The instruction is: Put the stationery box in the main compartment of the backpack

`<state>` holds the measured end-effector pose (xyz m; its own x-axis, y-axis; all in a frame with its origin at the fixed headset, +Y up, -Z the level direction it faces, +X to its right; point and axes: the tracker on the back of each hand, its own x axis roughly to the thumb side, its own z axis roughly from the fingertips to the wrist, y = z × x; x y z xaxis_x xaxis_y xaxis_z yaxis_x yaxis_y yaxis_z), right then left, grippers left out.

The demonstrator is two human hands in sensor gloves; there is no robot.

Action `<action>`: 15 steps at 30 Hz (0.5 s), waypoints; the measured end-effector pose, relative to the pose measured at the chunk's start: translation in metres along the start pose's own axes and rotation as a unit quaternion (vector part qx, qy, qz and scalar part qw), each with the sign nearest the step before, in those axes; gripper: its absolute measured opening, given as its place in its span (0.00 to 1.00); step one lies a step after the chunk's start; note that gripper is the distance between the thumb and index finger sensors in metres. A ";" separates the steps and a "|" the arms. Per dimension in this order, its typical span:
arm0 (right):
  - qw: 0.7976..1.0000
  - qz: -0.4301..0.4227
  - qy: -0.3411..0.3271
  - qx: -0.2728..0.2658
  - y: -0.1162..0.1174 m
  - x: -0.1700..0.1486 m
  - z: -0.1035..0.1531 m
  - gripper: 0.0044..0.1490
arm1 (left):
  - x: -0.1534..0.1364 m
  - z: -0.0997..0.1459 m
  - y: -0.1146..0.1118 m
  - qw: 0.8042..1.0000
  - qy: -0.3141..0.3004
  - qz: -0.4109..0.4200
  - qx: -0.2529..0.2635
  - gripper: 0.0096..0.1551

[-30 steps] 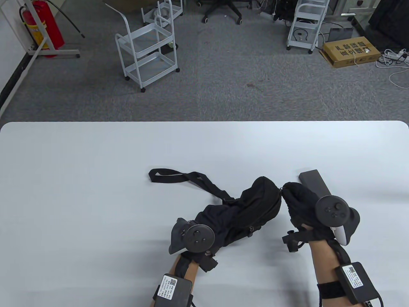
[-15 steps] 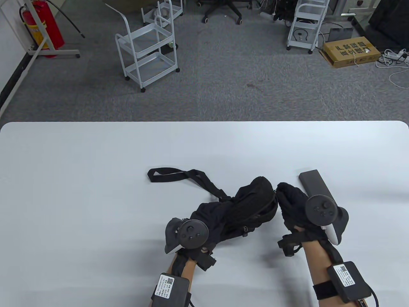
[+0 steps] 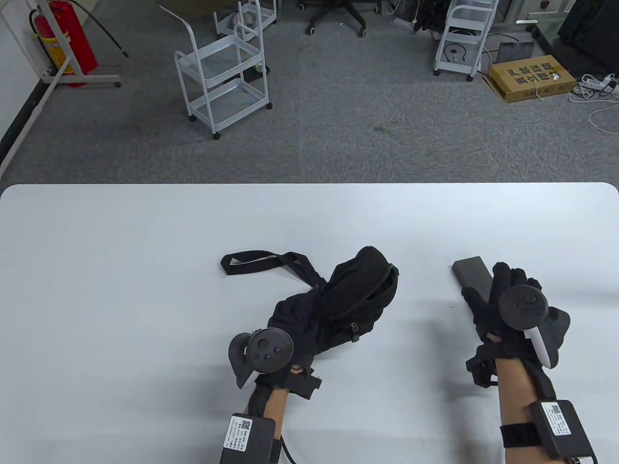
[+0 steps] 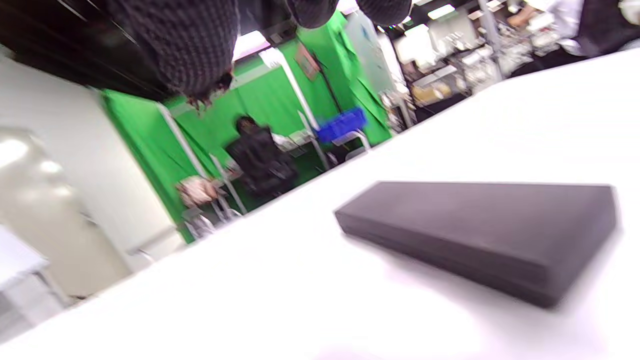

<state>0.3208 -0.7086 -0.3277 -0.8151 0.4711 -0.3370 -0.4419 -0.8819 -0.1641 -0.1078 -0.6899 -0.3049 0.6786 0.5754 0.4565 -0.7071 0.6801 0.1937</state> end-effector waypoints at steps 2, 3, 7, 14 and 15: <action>0.999 0.017 0.032 0.033 0.015 -0.014 -0.008 0.59 | -0.003 0.000 0.001 1.000 0.008 0.004 0.006 0.28; 0.997 0.030 0.047 0.045 0.023 -0.021 -0.011 0.60 | -0.004 0.001 0.001 1.000 0.012 0.006 0.008 0.28; 0.994 0.063 0.069 0.061 0.043 -0.033 -0.019 0.65 | -0.008 0.001 0.002 1.000 0.020 0.009 0.011 0.28; 0.988 0.112 0.082 0.072 0.058 -0.036 -0.024 0.66 | -0.010 0.001 0.002 1.000 0.025 0.010 0.008 0.28; 0.987 0.117 0.083 0.073 0.059 -0.038 -0.024 0.65 | -0.010 0.001 0.001 1.000 0.025 0.010 0.007 0.28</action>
<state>0.3342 -0.7790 -0.3472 -0.8342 0.2362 -0.4984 -0.3085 -0.9489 0.0667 -0.1157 -0.6949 -0.3084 0.6732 0.6108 0.4168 -0.7230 0.6619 0.1978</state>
